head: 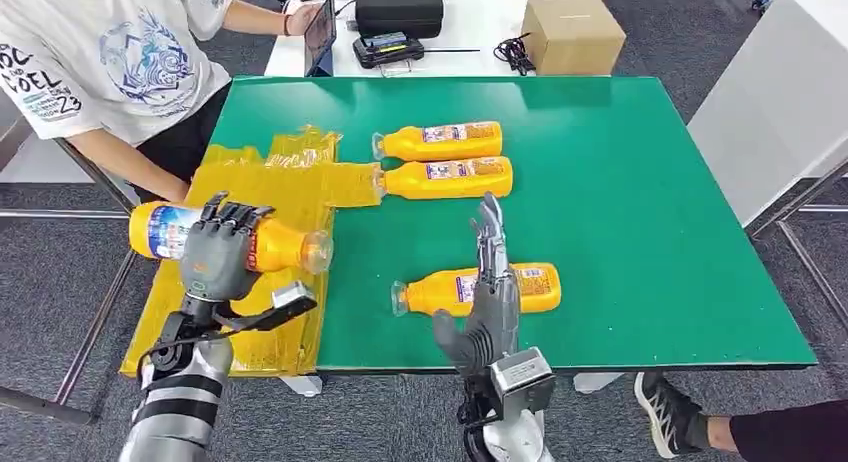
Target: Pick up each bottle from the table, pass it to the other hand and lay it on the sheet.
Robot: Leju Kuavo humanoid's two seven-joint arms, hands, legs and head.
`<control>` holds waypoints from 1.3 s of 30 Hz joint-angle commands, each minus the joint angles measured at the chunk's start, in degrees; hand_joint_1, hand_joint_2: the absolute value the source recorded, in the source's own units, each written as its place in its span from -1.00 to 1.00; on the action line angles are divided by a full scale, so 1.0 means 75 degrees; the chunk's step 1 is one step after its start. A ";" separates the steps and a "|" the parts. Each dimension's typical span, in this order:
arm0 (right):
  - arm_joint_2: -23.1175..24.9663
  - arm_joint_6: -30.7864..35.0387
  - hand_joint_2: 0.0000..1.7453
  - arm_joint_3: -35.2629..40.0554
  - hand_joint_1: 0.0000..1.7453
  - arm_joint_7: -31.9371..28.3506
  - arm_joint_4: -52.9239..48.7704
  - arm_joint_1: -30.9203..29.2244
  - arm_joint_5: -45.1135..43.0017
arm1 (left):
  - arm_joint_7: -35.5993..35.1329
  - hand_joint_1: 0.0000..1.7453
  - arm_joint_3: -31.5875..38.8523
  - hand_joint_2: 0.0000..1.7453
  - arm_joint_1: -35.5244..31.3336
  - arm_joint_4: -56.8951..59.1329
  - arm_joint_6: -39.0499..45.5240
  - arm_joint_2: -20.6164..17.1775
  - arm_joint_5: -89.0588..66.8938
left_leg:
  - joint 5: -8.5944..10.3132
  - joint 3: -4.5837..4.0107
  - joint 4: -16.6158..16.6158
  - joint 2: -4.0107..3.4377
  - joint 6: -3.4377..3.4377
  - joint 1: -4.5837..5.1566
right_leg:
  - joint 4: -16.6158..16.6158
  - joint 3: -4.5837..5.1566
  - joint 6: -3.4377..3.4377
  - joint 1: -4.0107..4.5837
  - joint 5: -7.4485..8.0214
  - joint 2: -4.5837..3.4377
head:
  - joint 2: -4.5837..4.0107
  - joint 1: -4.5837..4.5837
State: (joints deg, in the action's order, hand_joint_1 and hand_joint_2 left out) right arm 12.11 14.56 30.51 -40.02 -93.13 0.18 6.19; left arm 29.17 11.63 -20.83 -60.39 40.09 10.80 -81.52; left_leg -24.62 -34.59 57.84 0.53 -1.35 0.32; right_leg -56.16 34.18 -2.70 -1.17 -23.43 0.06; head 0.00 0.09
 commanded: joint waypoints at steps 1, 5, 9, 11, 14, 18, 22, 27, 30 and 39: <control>0.0135 -0.0752 1.00 -0.0141 -1.00 0.0003 0.1107 -0.0422 0.0061 | -0.0915 1.00 -0.0558 1.00 -0.2037 0.5222 -0.0708 -0.1853 -0.0442 | 0.0001 0.0040 -0.0020 -0.0005 0.0012 -0.0007 | 0.0014 -0.0038 0.0015 0.0008 -0.0001 -0.0002 | 0.0000 -0.0006; 0.0163 -0.0812 1.00 -0.0162 -1.00 0.0003 0.1132 -0.0422 0.0084 | -0.0890 1.00 -0.0565 1.00 -0.2130 0.5219 -0.1043 -0.1906 -0.0330 | -0.0001 0.0020 -0.0004 -0.0024 0.0011 -0.0013 | 0.0003 -0.0016 0.0012 0.0012 -0.0001 -0.0010 | 0.0000 -0.0006; 0.0161 -0.0814 1.00 -0.0168 -1.00 0.0003 0.1125 -0.0419 0.0086 | -0.0899 1.00 -0.0573 1.00 -0.2133 0.5206 -0.1055 -0.1886 -0.0328 | -0.0012 0.0028 0.0005 -0.0027 0.0017 -0.0025 | 0.0002 -0.0032 0.0020 0.0023 -0.0008 -0.0014 | 0.0000 -0.0006; 0.0161 -0.0814 1.00 -0.0168 -1.00 0.0003 0.1125 -0.0419 0.0086 | -0.0899 1.00 -0.0573 1.00 -0.2133 0.5206 -0.1055 -0.1886 -0.0328 | 0.0000 0.0009 -0.0001 -0.0011 0.0010 -0.0011 | 0.0005 -0.0014 0.0012 0.0009 -0.0001 -0.0007 | 0.0000 -0.0006; 0.0215 -0.0954 1.00 -0.0199 -1.00 0.0003 0.1153 -0.0403 0.0105 | -0.0839 1.00 -0.0447 1.00 -0.2220 0.5162 -0.1673 -0.1926 0.0151 | -0.0001 0.0009 0.0000 -0.0012 0.0012 -0.0012 | 0.0007 -0.0016 0.0013 0.0010 -0.0002 -0.0007 | 0.0000 -0.0006; 0.0221 -0.1081 1.00 -0.0158 -1.00 0.0003 0.1360 -0.0472 0.0097 | -0.0826 1.00 -0.0567 1.00 -0.2340 0.5117 -0.2153 -0.2054 0.0316 | -0.0003 0.0016 0.0001 -0.0020 0.0018 -0.0018 | 0.0009 -0.0023 0.0020 0.0016 0.0000 -0.0014 | 0.0000 -0.0006; 0.0268 -0.1164 1.00 -0.0194 -1.00 0.0017 0.1331 -0.0459 0.0085 | -0.0793 1.00 -0.0611 1.00 -0.2363 0.5135 -0.2472 -0.2055 0.0470 | -0.0007 0.0024 0.0002 -0.0019 0.0018 -0.0022 | 0.0009 -0.0030 0.0021 0.0021 -0.0003 -0.0013 | 0.0000 -0.0006; 0.0297 -0.1258 1.00 -0.0222 -1.00 0.0074 0.1420 -0.0448 0.0099 | -0.0641 -1.00 -0.0682 1.00 -0.2223 0.5090 -0.2917 -0.2046 0.0708 | -0.0006 0.0028 -0.0004 -0.0022 0.0013 -0.0018 | 0.0011 -0.0033 0.0017 0.0016 -0.0002 -0.0017 | 0.0000 -0.0006; 0.0296 -0.1273 1.00 -0.0225 -1.00 0.0075 0.1433 -0.0455 0.0101 | -0.0641 -1.00 -0.0722 1.00 -0.2204 0.5100 -0.2964 -0.2054 0.0698 | -0.0003 0.0025 -0.0005 -0.0018 0.0011 -0.0013 | 0.0009 -0.0029 0.0013 0.0011 -0.0002 -0.0012 | 0.0000 -0.0006; 0.0348 -0.1392 1.00 -0.0366 -1.00 0.0155 0.1722 -0.0529 0.0081 | -0.0373 -1.00 -0.1017 -1.00 -0.1779 0.5113 -0.4174 -0.2153 0.1334 | -0.0006 0.0046 -0.0014 -0.0028 0.0017 -0.0014 | 0.0022 -0.0052 0.0019 0.0012 0.0000 -0.0025 | 0.0000 -0.0006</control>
State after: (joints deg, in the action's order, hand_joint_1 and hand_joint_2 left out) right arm 15.13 4.50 29.92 -39.21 -85.40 -1.25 7.02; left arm 24.54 7.37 -36.04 -26.14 14.28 -3.87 -75.11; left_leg -24.58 -34.58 57.84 0.54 -1.33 0.31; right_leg -56.16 34.09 -2.69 -1.19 -23.42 0.06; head 0.00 0.04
